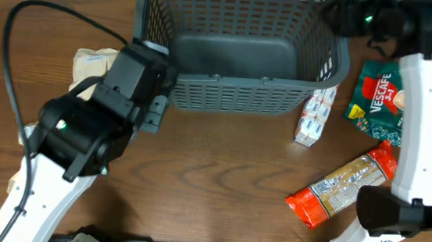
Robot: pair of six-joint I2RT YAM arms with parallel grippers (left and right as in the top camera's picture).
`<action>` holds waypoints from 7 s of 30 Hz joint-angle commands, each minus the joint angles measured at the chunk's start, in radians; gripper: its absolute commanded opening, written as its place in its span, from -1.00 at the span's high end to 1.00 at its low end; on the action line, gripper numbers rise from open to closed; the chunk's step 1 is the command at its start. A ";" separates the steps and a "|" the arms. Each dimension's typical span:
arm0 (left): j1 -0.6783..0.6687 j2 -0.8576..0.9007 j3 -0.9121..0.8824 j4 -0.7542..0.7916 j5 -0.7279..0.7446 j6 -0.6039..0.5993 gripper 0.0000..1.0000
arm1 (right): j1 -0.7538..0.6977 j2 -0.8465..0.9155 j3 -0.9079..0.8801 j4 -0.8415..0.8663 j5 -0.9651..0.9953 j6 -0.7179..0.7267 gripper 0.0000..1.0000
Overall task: Pack container
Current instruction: 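Release the basket and retract both arms to the sides, then grasp the white Kleenex tissue stack with the right gripper, then carry the tissue stack into the basket and lower it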
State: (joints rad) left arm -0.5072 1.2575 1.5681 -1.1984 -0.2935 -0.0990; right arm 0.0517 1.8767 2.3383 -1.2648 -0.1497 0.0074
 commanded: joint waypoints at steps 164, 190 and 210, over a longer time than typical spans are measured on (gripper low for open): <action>0.940 0.094 0.018 -0.012 0.234 -0.077 -0.53 | -0.065 0.179 -0.831 0.428 0.153 0.486 -0.97; 0.940 0.094 0.018 -0.012 0.234 -0.077 -0.53 | -0.085 0.129 -0.536 0.257 0.193 0.396 0.98; 0.940 0.094 0.018 -0.018 0.235 -0.077 -0.53 | 0.226 0.076 0.228 0.056 0.053 -0.546 0.98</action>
State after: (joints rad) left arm 0.4294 1.3487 1.5684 -1.2083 -0.0586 -0.1825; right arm 0.1772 1.9656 2.5263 -1.2118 -0.0597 -0.2367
